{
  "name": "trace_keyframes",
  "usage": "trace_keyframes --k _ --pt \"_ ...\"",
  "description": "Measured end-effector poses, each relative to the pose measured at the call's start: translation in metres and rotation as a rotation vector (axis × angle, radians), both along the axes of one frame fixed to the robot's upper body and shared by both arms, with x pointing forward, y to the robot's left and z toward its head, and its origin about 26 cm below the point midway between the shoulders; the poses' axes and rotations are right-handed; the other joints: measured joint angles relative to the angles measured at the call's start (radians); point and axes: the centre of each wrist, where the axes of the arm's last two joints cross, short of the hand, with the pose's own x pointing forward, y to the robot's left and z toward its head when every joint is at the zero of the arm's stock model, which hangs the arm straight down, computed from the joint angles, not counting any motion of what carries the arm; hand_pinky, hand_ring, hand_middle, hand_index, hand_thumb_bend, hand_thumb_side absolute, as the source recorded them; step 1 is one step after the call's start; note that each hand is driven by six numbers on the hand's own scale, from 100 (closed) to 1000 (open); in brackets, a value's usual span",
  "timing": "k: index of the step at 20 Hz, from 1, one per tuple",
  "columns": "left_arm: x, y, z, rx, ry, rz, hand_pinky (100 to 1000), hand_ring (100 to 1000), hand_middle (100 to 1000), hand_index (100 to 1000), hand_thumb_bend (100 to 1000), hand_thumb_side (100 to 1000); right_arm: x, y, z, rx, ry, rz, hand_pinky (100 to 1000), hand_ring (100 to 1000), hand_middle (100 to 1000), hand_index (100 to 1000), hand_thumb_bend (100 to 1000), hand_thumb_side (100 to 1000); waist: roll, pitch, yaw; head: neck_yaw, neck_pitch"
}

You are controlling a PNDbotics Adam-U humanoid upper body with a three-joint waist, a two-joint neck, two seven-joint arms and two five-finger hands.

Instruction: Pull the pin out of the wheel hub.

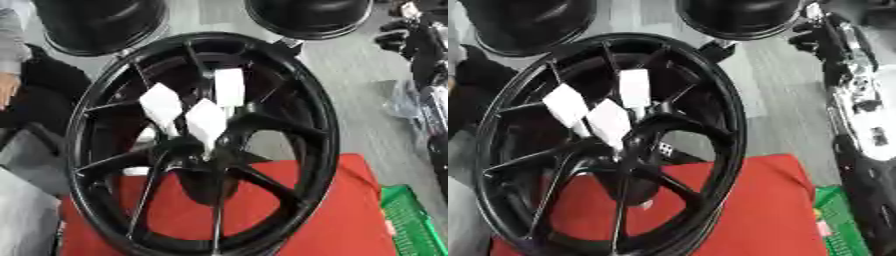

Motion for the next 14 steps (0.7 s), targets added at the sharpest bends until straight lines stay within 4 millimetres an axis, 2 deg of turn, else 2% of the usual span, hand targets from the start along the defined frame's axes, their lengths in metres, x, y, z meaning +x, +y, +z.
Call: trace_keyframes --k 9,14 --pt "0.0031 0.0006 -0.0016 0.015 0.020 0.000 646 713 729 732 100 699 0.0002 0.0005 -0.0003 -0.001 0.001 0.002 764 617 577 752 100 704 0.002 0.000 0.000 -0.004 -0.006" --pt "0.0006 0.0000 0.0071 0.080 -0.003 -0.002 668 728 739 759 100 661 0.0003 0.0005 -0.0005 -0.001 0.002 0.002 764 617 577 752 100 705 0.003 0.000 0.002 -0.007 0.009"
